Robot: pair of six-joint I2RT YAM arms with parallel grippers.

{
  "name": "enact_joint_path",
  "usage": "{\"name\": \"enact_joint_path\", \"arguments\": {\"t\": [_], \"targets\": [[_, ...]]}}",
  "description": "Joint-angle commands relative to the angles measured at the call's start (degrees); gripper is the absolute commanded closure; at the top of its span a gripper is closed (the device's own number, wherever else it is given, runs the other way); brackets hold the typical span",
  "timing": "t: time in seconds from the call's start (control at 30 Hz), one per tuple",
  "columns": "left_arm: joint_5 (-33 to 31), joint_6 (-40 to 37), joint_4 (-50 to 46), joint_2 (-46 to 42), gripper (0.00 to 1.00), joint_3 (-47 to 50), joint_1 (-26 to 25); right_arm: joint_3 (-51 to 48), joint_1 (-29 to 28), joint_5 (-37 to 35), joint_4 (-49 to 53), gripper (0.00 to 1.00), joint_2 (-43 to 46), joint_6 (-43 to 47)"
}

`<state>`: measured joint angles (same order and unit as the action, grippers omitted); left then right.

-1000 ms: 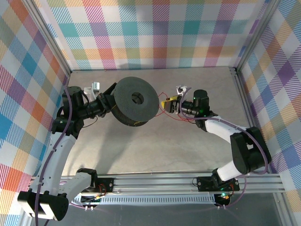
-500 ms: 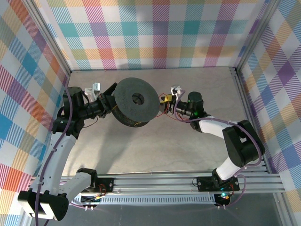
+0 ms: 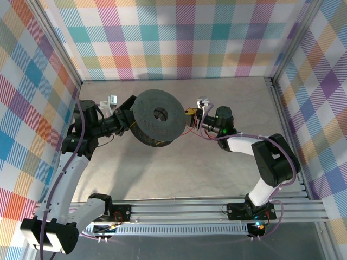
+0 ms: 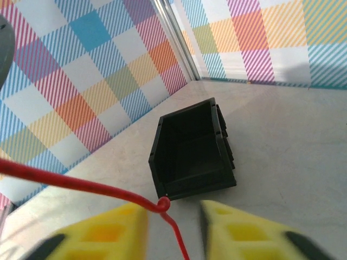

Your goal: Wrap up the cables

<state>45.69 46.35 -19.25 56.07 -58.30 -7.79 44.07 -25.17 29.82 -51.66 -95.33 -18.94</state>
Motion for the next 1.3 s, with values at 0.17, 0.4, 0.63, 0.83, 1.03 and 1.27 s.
{"name": "enact_joint_path", "arguments": {"t": [0.17,0.4,0.63,0.83,1.03,1.27], "targets": [[3.78,1.66,5.40,-1.37,1.00,-0.60,-0.69,3.92,-0.15,-4.00,17.01,1.00,2.14,6.19],[4.46,1.24,4.76,-2.13,1.00,-0.67,-0.65,3.67,5.08,-10.49,29.50,1.00,2.37,6.02],[2.85,-3.44,-1.22,-2.72,1.00,-1.11,-2.84,9.53,10.53,-8.35,39.32,1.00,-0.35,3.86],[-3.30,-9.17,-8.06,-2.57,1.00,-2.24,-8.75,15.50,12.77,-5.70,45.78,1.00,-3.11,2.31],[-4.72,-8.35,-6.85,-2.37,1.00,-0.73,-9.43,16.92,12.78,-3.41,48.28,1.00,-1.27,2.13],[-9.00,-6.97,-3.24,-2.47,1.00,-0.15,-9.43,13.64,13.42,-1.77,51.02,0.59,5.04,-4.23]]}}
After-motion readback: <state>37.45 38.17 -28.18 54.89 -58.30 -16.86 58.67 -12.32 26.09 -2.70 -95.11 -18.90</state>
